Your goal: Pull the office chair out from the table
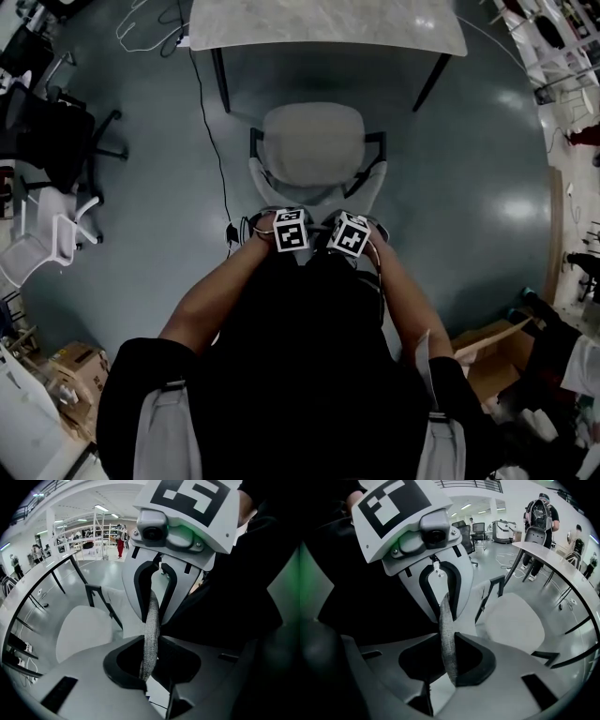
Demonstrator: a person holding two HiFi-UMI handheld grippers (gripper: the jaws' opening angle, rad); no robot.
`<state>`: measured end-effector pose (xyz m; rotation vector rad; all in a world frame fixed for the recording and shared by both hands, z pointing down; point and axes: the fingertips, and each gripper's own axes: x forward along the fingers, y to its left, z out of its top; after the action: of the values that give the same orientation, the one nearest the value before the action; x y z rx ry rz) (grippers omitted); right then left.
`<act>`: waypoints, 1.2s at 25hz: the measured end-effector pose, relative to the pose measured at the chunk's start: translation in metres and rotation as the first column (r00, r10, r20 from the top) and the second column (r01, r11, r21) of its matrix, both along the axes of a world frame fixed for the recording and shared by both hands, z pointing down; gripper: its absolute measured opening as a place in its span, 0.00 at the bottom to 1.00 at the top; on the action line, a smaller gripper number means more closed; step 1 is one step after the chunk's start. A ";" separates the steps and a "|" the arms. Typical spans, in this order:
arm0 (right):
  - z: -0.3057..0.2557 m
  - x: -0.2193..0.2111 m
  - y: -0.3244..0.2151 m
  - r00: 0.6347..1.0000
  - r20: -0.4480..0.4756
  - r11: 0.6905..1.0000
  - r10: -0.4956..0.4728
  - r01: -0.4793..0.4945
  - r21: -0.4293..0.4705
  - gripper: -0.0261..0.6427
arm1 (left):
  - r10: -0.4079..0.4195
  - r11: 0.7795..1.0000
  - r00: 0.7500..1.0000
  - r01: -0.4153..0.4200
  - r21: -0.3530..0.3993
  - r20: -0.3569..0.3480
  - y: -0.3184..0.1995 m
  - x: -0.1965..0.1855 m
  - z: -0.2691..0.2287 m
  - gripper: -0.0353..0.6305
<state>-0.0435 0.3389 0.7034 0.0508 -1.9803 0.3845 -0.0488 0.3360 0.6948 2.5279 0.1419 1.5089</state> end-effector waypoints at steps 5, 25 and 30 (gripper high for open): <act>0.000 0.000 -0.001 1.000 0.016 1.000 0.016 -0.016 0.011 0.18 | 0.000 1.000 1.000 0.000 0.026 -0.021 0.001 0.001 0.000 0.18; -0.077 -0.015 -0.026 0.943 0.253 0.975 0.217 -0.224 0.002 0.14 | -0.207 0.976 0.936 0.219 0.012 -0.284 -0.024 -0.025 -0.060 0.16; -0.136 -0.022 -0.054 0.834 0.443 0.935 0.330 -0.352 -0.033 0.12 | -0.295 0.946 0.870 0.323 0.006 -0.394 -0.045 -0.029 -0.099 0.15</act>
<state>-0.0652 0.2849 0.5670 0.3861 -2.4408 0.6222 -0.0781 0.2911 0.5961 2.7145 -0.2590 0.8972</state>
